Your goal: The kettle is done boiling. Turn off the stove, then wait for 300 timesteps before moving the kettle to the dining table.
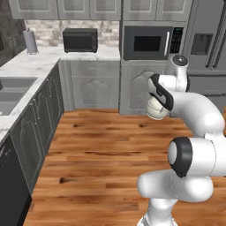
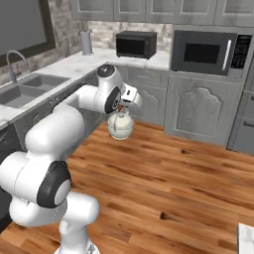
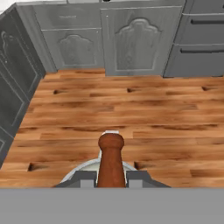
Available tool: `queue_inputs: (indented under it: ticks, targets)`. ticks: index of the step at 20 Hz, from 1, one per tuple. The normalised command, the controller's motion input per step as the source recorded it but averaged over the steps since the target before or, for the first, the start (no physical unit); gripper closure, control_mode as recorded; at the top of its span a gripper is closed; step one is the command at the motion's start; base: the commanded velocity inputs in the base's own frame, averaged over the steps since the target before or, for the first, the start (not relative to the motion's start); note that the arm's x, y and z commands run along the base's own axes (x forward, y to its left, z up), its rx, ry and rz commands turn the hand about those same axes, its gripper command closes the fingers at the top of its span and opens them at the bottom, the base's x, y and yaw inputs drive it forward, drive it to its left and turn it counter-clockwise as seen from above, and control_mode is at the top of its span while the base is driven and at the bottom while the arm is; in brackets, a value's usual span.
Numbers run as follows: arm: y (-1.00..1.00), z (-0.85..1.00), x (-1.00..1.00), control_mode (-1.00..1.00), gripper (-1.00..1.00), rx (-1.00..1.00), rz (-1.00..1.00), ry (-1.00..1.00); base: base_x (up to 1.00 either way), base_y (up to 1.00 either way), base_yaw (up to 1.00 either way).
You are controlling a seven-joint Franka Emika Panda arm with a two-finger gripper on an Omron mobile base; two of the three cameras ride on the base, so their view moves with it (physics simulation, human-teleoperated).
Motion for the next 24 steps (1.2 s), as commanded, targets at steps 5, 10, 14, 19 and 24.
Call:
queue_inputs:
  ticks: [5, 10, 14, 19, 24]
  targets:
    - [0.0, 0.0, 0.0, 1.0, 1.0, 0.0, 0.0, 0.0, 0.29, -0.3, -0.38]
    - [0.0, 0.0, 0.0, 1.0, 1.0, 0.0, 0.0, 0.0, 0.56, -0.07, -0.35]
    - [0.0, 0.0, 0.0, 1.0, 1.0, 0.0, 0.0, 0.0, 0.73, 0.0, -0.32]
    - [0.0, 0.0, 0.0, 1.0, 1.0, 0.0, 0.0, 0.0, 0.67, 0.0, -0.33]
    - [0.0, 0.0, 0.0, 1.0, 1.0, 0.0, 0.0, 0.0, 0.35, 0.0, -0.4]
